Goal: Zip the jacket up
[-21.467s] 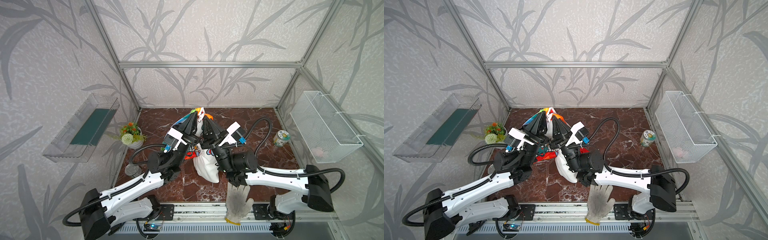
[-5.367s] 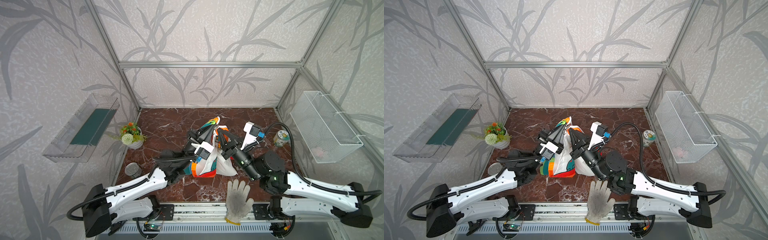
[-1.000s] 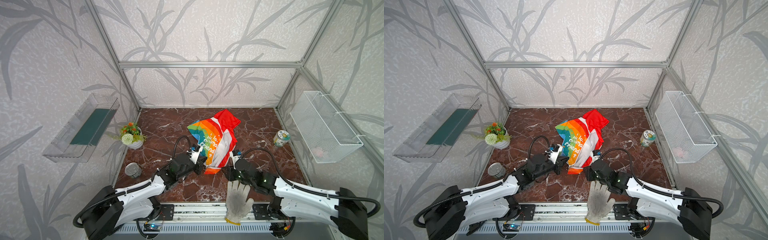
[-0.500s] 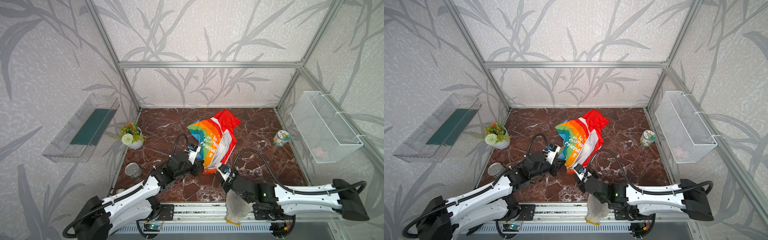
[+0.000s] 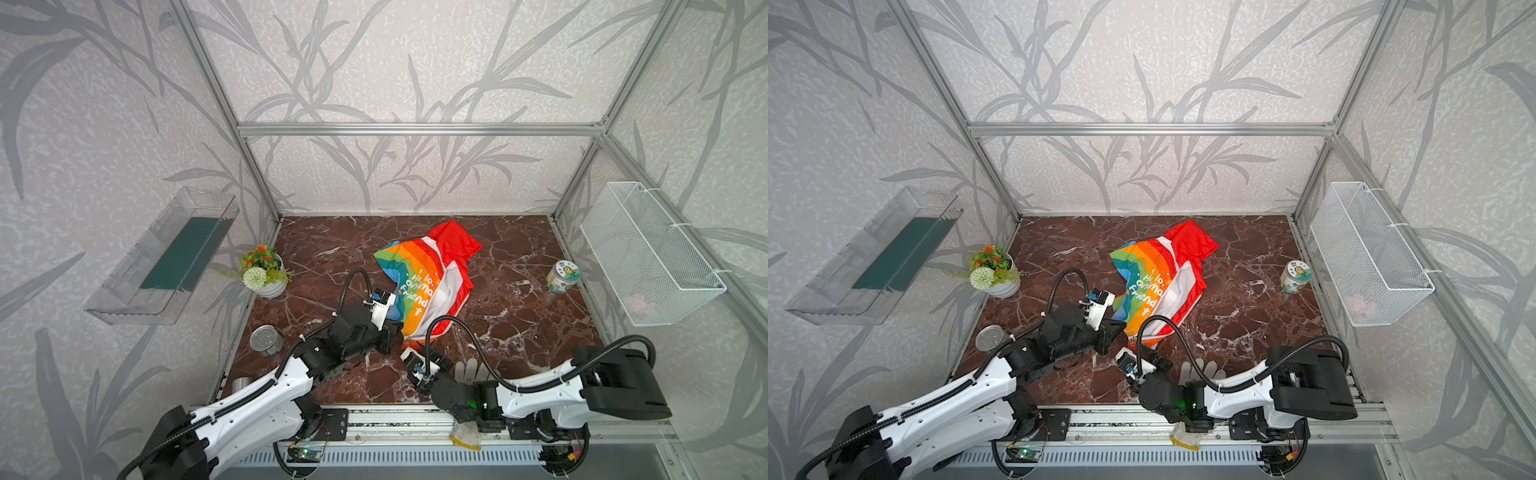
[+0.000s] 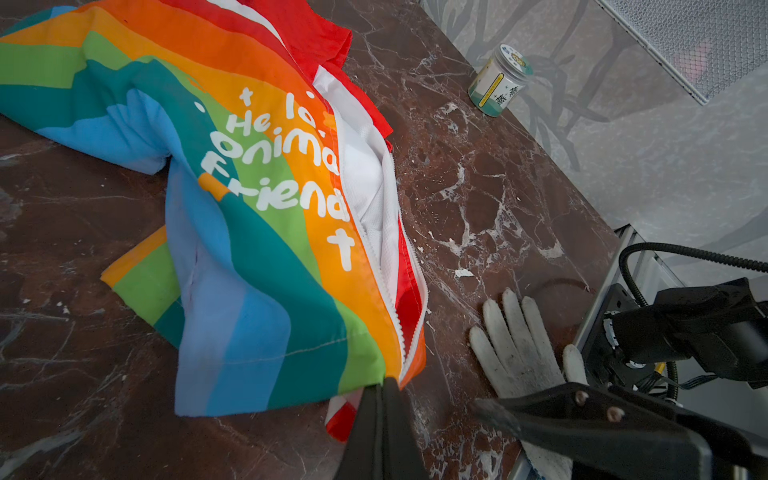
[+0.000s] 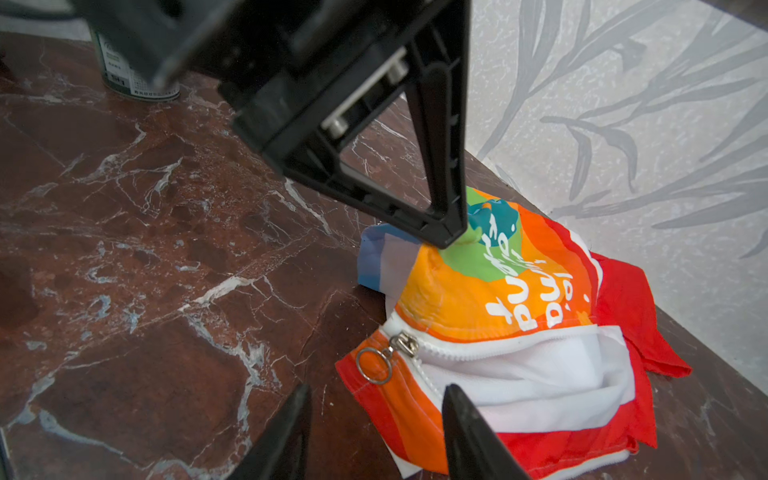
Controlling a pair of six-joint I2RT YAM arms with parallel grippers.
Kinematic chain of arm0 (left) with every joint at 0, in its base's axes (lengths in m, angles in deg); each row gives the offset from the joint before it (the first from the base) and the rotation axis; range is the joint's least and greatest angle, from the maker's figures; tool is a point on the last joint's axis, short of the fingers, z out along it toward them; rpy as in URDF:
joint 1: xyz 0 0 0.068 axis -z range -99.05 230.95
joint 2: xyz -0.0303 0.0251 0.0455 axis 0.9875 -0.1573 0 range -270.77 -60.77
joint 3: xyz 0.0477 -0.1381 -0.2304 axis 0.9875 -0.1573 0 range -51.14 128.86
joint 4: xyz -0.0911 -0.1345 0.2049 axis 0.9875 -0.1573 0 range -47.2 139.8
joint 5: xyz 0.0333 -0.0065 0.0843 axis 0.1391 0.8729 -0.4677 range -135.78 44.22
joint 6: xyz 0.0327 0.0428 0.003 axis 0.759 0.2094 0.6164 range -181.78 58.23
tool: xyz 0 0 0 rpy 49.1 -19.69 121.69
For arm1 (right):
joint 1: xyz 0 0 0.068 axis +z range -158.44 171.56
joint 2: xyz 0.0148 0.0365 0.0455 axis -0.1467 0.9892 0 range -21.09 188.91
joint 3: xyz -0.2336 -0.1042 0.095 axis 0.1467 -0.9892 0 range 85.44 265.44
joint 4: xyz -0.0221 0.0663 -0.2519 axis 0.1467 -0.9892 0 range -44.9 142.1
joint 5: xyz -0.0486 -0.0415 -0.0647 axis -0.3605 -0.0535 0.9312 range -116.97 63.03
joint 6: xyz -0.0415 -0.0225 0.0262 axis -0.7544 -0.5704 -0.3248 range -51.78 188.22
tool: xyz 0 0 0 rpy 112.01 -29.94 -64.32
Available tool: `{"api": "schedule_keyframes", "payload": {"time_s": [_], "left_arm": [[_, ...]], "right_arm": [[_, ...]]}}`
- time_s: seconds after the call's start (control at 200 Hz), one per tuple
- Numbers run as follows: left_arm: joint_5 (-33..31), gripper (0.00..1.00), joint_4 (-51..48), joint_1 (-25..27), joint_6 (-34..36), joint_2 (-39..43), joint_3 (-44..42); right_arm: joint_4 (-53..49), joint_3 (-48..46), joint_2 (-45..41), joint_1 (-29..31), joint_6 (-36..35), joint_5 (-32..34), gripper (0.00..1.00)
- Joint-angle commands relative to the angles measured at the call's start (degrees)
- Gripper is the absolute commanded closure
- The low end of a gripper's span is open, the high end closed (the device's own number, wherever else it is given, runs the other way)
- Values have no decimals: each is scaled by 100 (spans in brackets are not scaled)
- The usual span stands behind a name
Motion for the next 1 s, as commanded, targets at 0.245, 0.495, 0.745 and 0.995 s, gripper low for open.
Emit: {"api": "schedule_keyframes", "payload": {"time_s": [0.245, 0.495, 0.745, 0.995], "left_arm": [[-37, 100, -19, -22, -165, 116, -65], [-57, 100, -27, -15, -164, 171, -86], [-14, 100, -22, -21, -197, 185, -110], [-214, 100, -305, -28, -327, 56, -22]], "right_arm": [[344, 106, 433, -420, 1082, -291, 46], [646, 154, 731, -567, 1233, -463, 46], [1080, 196, 923, -688, 1319, -605, 48], [1531, 40, 1106, -955, 1232, -638, 48]]}}
